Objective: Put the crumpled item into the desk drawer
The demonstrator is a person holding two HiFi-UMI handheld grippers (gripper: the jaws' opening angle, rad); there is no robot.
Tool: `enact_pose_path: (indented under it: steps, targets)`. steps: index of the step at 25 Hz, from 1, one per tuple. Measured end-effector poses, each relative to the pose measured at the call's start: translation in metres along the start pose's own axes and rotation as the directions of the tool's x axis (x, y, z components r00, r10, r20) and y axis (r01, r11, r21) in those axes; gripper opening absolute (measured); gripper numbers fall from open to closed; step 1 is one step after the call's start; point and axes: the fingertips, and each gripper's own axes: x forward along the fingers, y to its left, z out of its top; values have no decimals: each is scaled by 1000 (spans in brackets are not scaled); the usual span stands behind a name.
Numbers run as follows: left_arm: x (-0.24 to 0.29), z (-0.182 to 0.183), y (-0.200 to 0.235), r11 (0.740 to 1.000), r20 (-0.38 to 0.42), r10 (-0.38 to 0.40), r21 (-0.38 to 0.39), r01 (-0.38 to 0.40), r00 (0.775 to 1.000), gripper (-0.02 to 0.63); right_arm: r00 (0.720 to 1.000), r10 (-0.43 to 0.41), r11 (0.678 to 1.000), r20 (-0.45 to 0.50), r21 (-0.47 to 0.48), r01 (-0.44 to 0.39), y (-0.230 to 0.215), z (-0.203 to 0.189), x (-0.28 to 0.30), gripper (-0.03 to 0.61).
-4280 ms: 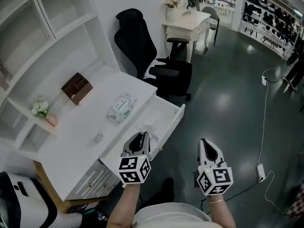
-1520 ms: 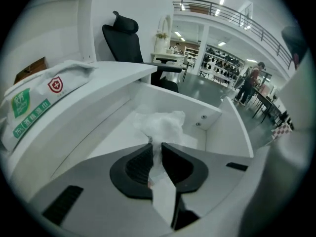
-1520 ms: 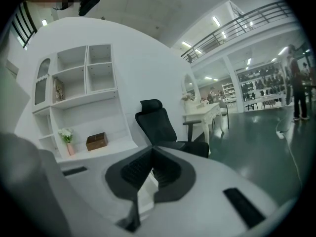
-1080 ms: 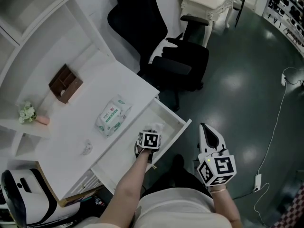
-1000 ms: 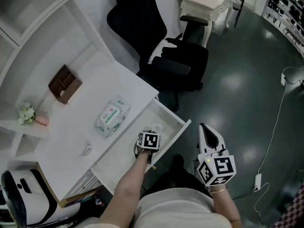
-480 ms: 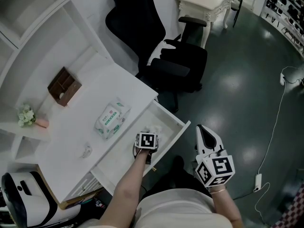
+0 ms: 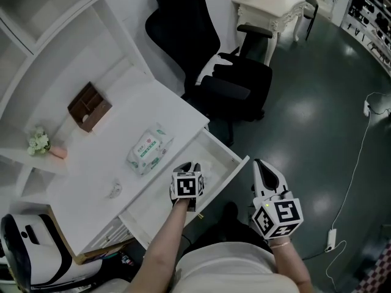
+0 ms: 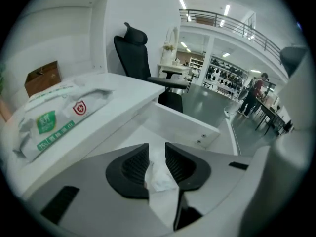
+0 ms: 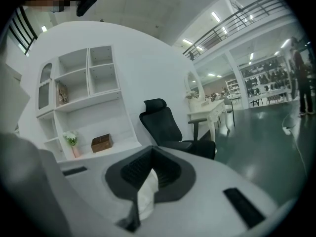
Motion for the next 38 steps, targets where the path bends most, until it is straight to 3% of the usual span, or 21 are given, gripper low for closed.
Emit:
enact_pose_path:
  steps: [7, 18, 38]
  targets:
    - [-51, 42, -5, 1000, 192, 2, -13, 1, 981, 74, 1000, 17, 1000, 7, 0, -17, 7, 2, 0, 2]
    - [-132, 94, -10, 1000, 428, 6, -12, -1, 904, 46, 999, 50, 999, 22, -5, -50, 18, 12, 0, 2]
    - [-202, 106, 4, 998, 572, 55, -45, -36, 818, 11, 990, 136, 990, 19, -37, -136, 40, 20, 8, 2]
